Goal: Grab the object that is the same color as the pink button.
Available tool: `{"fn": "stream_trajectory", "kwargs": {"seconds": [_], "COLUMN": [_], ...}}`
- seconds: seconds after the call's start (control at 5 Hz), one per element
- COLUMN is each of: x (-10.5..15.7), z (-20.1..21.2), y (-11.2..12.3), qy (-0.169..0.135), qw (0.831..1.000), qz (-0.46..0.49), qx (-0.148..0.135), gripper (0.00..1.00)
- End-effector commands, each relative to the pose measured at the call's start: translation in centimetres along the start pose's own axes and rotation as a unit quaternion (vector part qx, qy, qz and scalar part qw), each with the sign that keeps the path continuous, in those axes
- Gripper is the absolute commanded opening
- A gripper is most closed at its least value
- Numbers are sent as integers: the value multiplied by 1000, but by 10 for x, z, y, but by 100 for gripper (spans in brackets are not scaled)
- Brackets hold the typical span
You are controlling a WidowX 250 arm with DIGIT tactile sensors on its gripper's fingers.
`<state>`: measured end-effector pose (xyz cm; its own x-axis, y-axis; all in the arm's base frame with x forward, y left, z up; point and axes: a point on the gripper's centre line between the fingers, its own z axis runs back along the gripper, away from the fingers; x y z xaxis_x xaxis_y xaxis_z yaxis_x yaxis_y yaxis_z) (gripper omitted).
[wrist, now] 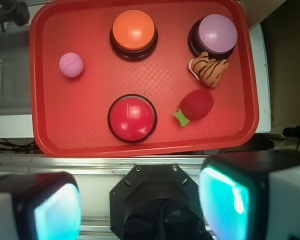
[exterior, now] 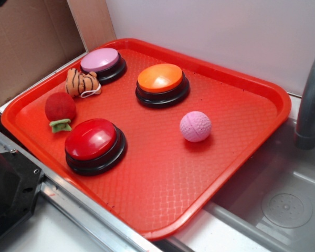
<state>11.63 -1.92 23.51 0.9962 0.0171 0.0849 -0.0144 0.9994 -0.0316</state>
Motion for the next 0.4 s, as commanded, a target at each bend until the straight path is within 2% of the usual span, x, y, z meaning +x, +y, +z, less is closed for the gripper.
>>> {"fn": "stream_trajectory", "kwargs": {"seconds": [0.0, 0.2], "x": [0, 21], "z": [0, -18], "y": [0, -5], "qy": [0, -7], "qw": [1000, 998], "qz": [0, -56], "qx": [0, 7], "gripper": [100, 100]}}
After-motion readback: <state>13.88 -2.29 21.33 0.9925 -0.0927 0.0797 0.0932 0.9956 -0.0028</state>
